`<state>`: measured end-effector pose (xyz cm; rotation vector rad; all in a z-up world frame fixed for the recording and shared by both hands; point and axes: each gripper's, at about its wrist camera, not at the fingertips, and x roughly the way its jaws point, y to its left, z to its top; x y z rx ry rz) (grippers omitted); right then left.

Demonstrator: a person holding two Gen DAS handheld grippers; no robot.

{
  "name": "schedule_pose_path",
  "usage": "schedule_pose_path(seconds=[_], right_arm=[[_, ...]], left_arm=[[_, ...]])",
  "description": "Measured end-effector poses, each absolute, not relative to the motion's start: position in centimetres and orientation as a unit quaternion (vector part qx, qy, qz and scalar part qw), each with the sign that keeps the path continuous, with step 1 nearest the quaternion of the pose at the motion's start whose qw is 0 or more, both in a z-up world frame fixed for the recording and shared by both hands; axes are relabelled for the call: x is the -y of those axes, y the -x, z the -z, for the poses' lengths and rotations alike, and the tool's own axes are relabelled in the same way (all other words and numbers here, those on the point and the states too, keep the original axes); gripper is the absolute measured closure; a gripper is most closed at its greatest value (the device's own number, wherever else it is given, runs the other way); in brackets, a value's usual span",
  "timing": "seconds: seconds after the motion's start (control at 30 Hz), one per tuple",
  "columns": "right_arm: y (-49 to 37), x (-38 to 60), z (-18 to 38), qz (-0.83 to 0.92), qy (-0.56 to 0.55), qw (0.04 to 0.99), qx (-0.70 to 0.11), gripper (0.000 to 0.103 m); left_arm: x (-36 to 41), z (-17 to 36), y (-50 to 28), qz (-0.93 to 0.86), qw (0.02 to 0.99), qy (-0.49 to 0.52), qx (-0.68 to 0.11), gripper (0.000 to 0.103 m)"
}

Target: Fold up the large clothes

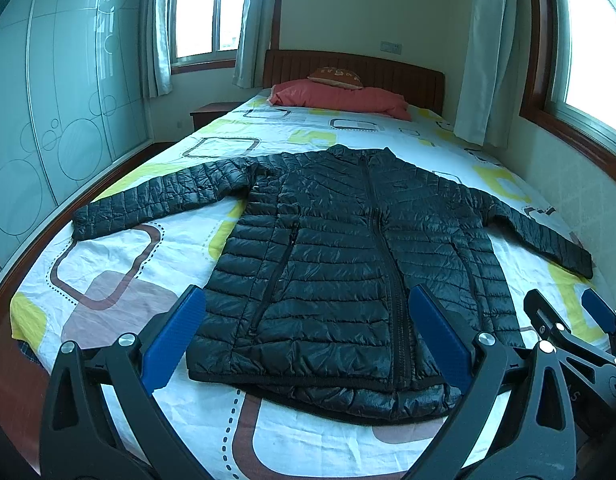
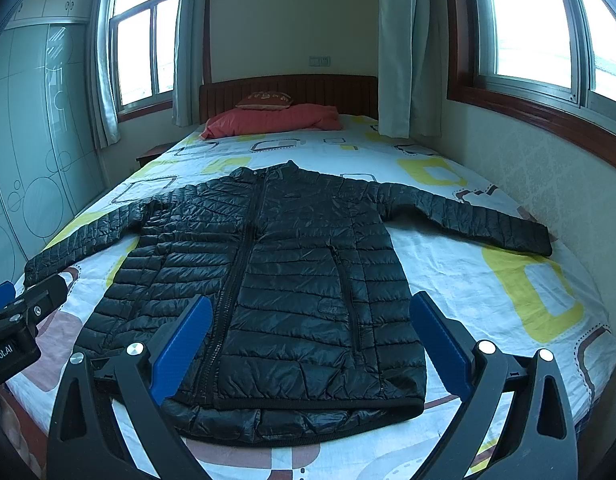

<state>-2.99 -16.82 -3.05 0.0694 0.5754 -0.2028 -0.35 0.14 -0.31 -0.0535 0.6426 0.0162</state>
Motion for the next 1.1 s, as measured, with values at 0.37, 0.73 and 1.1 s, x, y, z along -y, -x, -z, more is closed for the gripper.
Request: schedule_pose_path(seconds=[0.37,0.73,1.1], right_arm=[[3.1,16.77,2.92,0.1,-0.035,0.953,-0.283,0.005],[3.35,16.74,2.48,0.1,-0.035,0.953,-0.283,0.005],[3.31,16.72,2.53,0.1,-0.035,0.954,-0.282,0.005]], left_arm=[[-0.49,0.31,0.65,-0.01,0.948,0.031,-0.317,0.002],[-0.59,0.47,0.55,-0.01,0.947,0.031,-0.319,0.002],[-0.56,0.54,0.5,-0.01,0.947,0.031,-0.32,0.002]])
